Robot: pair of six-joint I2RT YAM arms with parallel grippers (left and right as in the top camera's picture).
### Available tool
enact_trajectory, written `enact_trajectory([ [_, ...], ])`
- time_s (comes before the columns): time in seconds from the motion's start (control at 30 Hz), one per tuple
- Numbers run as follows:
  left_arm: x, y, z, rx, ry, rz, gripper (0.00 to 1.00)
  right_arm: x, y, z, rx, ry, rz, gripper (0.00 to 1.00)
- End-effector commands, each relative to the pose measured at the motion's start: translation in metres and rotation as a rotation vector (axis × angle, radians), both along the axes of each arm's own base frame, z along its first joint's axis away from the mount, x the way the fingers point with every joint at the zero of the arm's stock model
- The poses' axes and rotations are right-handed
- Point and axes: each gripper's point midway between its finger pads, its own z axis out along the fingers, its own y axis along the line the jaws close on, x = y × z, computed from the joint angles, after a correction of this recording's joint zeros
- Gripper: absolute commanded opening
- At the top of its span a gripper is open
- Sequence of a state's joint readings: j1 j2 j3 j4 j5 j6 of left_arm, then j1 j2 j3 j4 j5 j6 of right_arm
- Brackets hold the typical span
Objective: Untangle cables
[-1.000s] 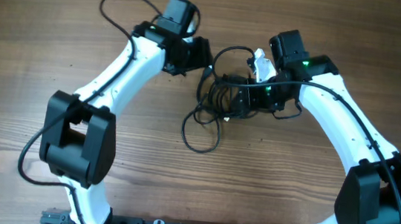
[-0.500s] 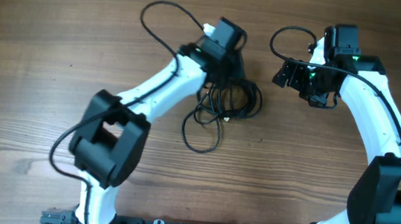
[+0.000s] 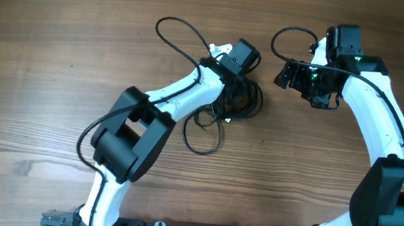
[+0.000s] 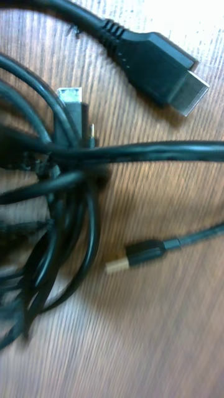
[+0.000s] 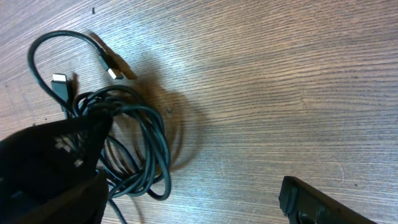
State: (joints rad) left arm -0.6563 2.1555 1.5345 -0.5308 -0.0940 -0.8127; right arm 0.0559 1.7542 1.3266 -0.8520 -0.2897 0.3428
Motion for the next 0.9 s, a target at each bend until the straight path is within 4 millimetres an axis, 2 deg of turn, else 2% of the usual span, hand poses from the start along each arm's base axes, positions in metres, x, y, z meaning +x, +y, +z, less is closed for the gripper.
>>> enact_trajectory([
  [0.0,-0.003,0.009,-0.023,0.055,0.031,0.020,0.04,0.003,-0.002,0.000,-0.018,-0.009,0.017,0.90],
  [0.1,-0.005,0.010,-0.023,0.063,0.038,0.015,0.04,0.005,0.009,0.005,0.039,-0.034,0.070,0.90],
  [0.17,-0.009,0.010,-0.011,0.053,0.046,-0.003,0.04,0.006,0.037,0.019,0.165,-0.127,0.258,0.88],
  [0.2,-0.012,-0.002,0.010,0.007,0.028,-0.134,0.04,0.004,0.056,0.032,0.263,-0.198,0.387,0.86],
  [0.23,-0.014,-0.009,0.026,-0.026,0.011,-0.215,0.04,0.002,0.063,0.036,0.285,-0.226,0.441,0.85],
  [0.3,-0.019,-0.022,0.063,-0.118,-0.031,-0.351,0.04,-0.002,0.074,0.036,0.273,-0.261,0.537,0.84],
  [0.4,-0.023,-0.027,0.100,-0.250,-0.053,-0.445,0.04,-0.001,0.080,0.036,0.249,-0.301,0.601,0.77],
  [0.47,-0.024,-0.026,0.116,-0.346,-0.039,-0.463,0.04,0.000,0.080,0.036,0.249,-0.307,0.600,0.75],
  [0.57,-0.024,-0.022,0.124,-0.437,-0.011,-0.475,0.04,-0.002,0.089,0.043,0.298,-0.339,0.644,0.70],
  [0.6,-0.024,-0.023,0.126,-0.457,-0.007,-0.482,0.04,-0.004,0.092,0.046,0.319,-0.354,0.665,0.66],
  [0.7,-0.029,-0.027,0.130,-0.491,0.003,-0.503,0.04,-0.005,0.098,0.045,0.330,-0.355,0.681,0.47],
  [0.77,-0.031,-0.030,0.132,-0.510,0.006,-0.514,0.04,-0.003,0.098,0.035,0.318,-0.332,0.674,0.22],
  [0.8,-0.030,-0.029,0.133,-0.510,0.005,-0.512,0.04,0.002,0.090,0.028,0.274,-0.297,0.615,0.10],
  [0.83,-0.026,-0.023,0.133,-0.509,0.002,-0.498,0.04,0.011,0.074,0.018,0.196,-0.246,0.498,0.04],
  [0.87,-0.023,-0.020,0.132,-0.506,-0.001,-0.488,0.04,0.012,0.071,0.018,0.196,-0.236,0.470,0.04],
])
